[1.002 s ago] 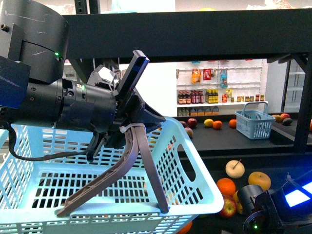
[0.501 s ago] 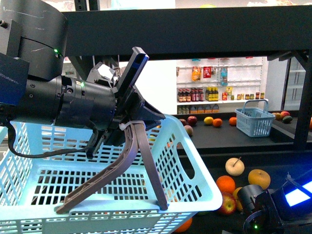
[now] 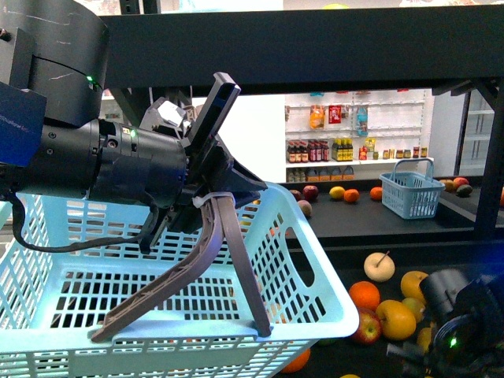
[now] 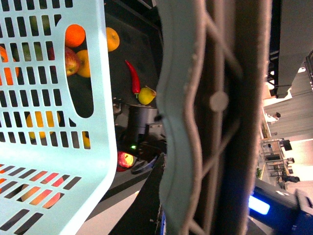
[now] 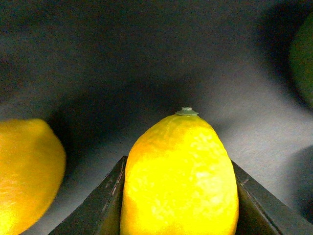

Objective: Pick lemon from shelf

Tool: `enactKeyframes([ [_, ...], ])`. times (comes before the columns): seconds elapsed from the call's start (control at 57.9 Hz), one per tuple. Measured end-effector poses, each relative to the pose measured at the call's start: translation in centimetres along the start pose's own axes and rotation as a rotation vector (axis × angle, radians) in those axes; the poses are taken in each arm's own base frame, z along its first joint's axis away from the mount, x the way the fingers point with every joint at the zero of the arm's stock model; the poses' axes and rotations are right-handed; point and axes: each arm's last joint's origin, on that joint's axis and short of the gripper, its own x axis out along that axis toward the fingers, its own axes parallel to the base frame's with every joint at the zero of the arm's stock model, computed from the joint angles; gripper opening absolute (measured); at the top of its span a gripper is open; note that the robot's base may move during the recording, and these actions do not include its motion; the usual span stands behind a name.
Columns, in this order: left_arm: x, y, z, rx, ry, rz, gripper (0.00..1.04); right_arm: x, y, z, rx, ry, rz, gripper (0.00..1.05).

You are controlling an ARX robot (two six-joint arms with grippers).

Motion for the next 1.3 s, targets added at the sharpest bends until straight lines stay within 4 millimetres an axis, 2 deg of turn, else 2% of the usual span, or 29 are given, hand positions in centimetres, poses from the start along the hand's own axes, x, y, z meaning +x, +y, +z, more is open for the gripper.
enactKeyframes([
  [0.121,0.0,0.0,0.0,0.000,0.000,0.000,0.11,-5.0,0.1,3.3,0.021,-0.092,0.098,0.49],
  [0.19,0.0,0.0,0.0,0.000,0.000,0.000,0.11,-8.5,0.6,5.1,0.021,-0.144,0.184,0.49],
  [0.242,0.0,0.0,0.0,0.000,0.000,0.000,0.11,-10.3,0.9,5.8,0.016,-0.160,0.234,0.49],
  [0.328,0.0,0.0,0.0,0.000,0.000,0.000,0.11,-14.8,2.5,7.2,-0.012,-0.194,0.374,0.49],
  [0.449,0.0,0.0,0.0,0.000,0.000,0.000,0.11,-19.6,4.9,7.7,-0.062,-0.221,0.520,0.49],
  [0.553,0.0,0.0,0.0,0.000,0.000,0.000,0.11,-23.5,7.4,6.8,-0.123,-0.228,0.631,0.49],
  [0.708,0.0,0.0,0.0,0.000,0.000,0.000,0.11,-25.4,10.1,4.8,-0.183,-0.205,0.709,0.49],
  [0.916,0.0,0.0,0.0,0.000,0.000,0.000,0.11,-25.4,12.7,1.7,-0.242,-0.136,0.752,0.49],
  [1.088,0.0,0.0,0.0,0.000,0.000,0.000,0.11,-25.6,14.2,0.1,-0.286,-0.133,0.761,0.49],
  [1.296,0.0,0.0,0.0,0.000,-0.001,0.000,0.11,-25.5,14.6,-0.4,-0.322,-0.158,0.779,0.80],
])
